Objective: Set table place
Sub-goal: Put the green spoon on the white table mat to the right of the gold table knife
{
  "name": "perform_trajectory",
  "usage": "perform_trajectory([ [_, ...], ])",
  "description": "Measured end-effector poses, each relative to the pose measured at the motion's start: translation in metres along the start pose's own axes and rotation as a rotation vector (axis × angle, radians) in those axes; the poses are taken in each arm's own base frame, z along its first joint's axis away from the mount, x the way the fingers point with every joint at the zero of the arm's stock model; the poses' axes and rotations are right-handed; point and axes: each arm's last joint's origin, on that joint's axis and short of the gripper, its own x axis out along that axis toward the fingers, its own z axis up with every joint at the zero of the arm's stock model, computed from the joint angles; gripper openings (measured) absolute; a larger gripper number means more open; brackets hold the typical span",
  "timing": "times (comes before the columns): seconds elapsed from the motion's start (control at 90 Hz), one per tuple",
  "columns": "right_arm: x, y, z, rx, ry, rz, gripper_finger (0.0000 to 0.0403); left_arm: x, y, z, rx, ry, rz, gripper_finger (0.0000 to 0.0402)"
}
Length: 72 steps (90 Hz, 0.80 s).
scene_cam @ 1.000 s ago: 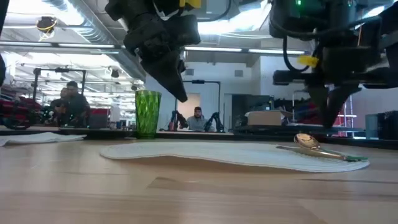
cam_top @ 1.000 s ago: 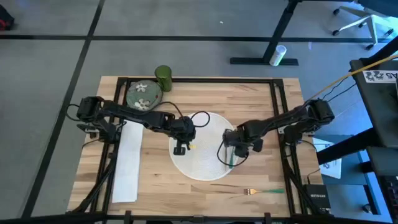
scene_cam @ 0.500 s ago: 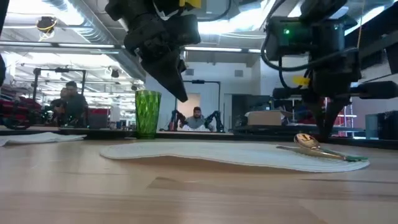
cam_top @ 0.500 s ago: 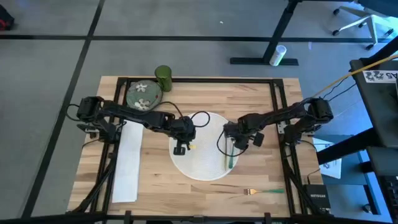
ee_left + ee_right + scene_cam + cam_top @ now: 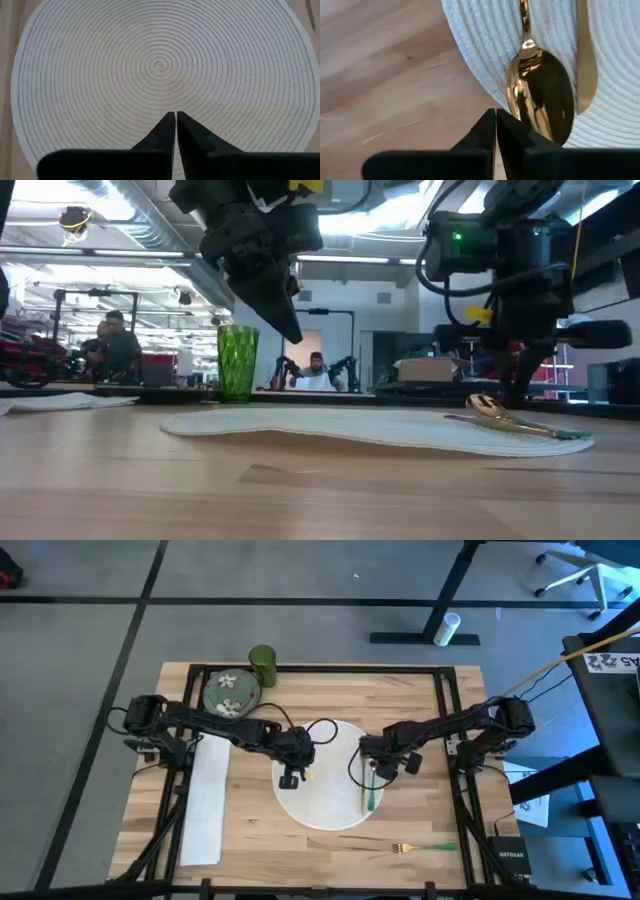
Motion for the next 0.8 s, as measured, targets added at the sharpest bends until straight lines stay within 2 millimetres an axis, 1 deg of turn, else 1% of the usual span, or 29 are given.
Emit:
perform_trajectory([
  [0.8, 0.0, -0.0027, 0.0012, 0.025, -0.012, -0.028, 0.0, 0.0, 0.0, -0.0001, 0.001, 0.001, 0.0, 0.0],
])
